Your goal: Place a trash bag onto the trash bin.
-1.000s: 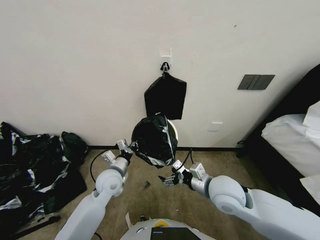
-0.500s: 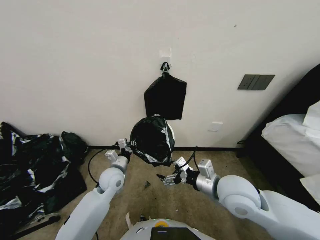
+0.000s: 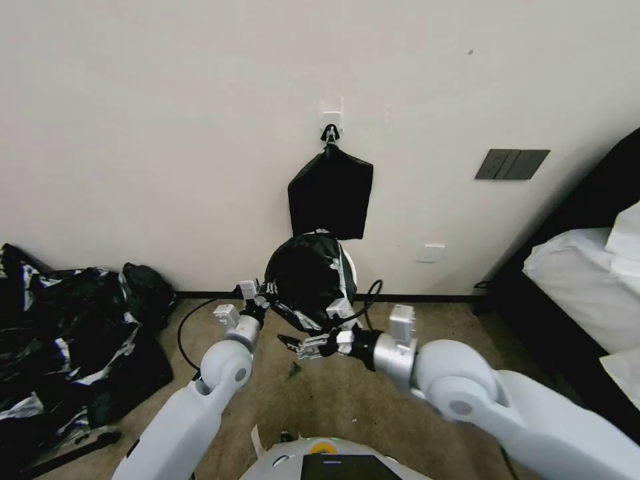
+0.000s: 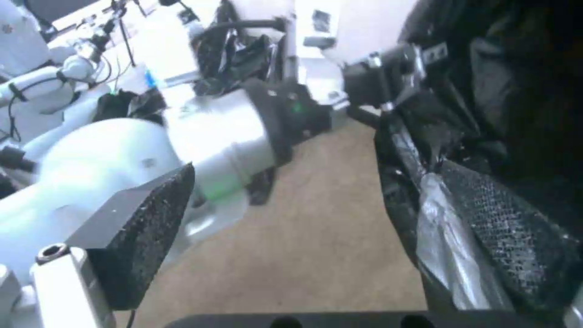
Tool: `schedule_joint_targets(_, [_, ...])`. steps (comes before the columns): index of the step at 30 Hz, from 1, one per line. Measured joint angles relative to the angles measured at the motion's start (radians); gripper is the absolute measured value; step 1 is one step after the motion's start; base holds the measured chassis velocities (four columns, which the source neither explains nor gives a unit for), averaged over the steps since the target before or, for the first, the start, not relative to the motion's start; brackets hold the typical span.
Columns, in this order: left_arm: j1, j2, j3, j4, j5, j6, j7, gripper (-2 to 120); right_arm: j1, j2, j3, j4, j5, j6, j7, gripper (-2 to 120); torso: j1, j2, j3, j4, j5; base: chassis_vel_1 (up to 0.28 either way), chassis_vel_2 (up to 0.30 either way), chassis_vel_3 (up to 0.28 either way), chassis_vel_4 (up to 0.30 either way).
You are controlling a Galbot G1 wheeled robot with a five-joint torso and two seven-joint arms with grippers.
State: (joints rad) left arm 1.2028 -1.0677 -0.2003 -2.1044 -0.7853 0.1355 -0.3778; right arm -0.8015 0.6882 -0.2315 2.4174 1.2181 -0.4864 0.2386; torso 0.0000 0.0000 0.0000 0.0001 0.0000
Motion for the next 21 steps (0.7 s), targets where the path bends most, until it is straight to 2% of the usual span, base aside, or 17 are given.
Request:
schedule_joint_targets(10, [0.025,0.004,-0.007,-0.027,0.015,-0.006,0.011,1,-0.003,0.04,-0.022,-0.066,-0.065,-0.02,0.007,100,0.0,0.0,0.0,-0.0001,-0.0001,0.0,0.0,0.0,0.0])
schedule_joint_targets(15, [0.022,0.007,-0.008,-0.027,0.014,-0.006,0.011,1,-0.002,0.046,-0.038,-0.065,-0.071,-0.023,0.008,88,0.0,0.0,0.0,-0.0001,-0.0001,0.0,0.0,0.0,0.0])
schedule_joint_targets(16, [0.02,0.007,-0.008,-0.027,0.014,-0.006,0.011,1,0.0,0.047,-0.046,-0.064,-0.076,-0.024,0.008,81,0.0,0.0,0.0,-0.0001,-0.0001,0.0,0.0,0.0,0.0])
schedule_joint_targets(21, [0.017,0.007,-0.008,-0.026,0.012,-0.007,0.011,1,-0.001,0.043,-0.076,-0.061,-0.094,-0.026,0.007,75,0.0,0.0,0.0,0.0,0.0,0.0,0.0,0.0,0.0])
